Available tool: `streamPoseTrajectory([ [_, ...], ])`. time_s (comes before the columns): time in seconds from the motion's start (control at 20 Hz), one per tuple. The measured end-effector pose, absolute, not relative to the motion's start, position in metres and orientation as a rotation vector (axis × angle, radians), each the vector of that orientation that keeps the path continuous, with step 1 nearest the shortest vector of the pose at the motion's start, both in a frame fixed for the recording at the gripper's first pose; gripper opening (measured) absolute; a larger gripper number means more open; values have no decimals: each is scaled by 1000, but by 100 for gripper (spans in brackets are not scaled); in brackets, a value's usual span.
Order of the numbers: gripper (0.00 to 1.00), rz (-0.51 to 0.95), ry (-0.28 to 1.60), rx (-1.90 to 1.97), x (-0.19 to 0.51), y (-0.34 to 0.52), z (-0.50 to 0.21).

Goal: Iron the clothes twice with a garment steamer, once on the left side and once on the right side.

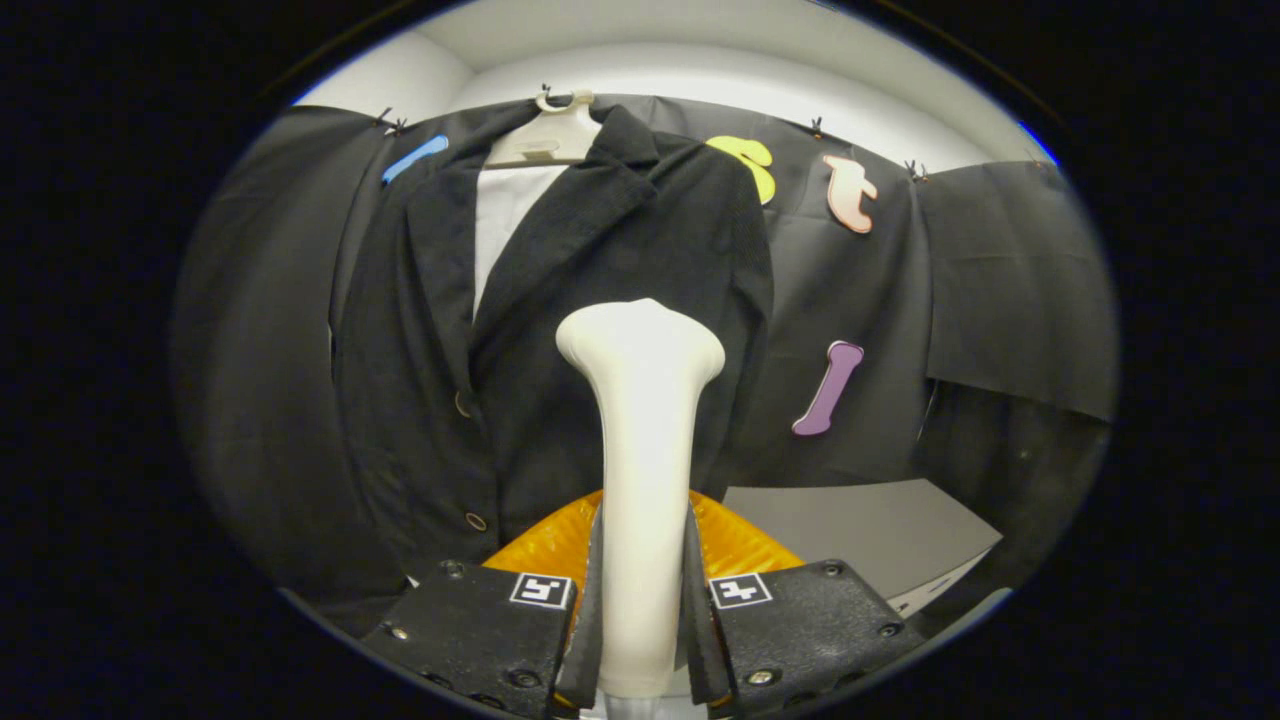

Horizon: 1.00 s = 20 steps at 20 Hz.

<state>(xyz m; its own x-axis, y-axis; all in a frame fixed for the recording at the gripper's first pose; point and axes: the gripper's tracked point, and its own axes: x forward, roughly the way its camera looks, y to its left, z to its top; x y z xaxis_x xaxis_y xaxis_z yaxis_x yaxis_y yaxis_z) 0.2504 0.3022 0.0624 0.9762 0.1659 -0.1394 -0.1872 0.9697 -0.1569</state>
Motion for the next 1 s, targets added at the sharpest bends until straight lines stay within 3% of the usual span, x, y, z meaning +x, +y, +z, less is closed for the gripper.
streamPoseTrajectory([
  [1.0,37,149,327,-185,238,277,-62],
])
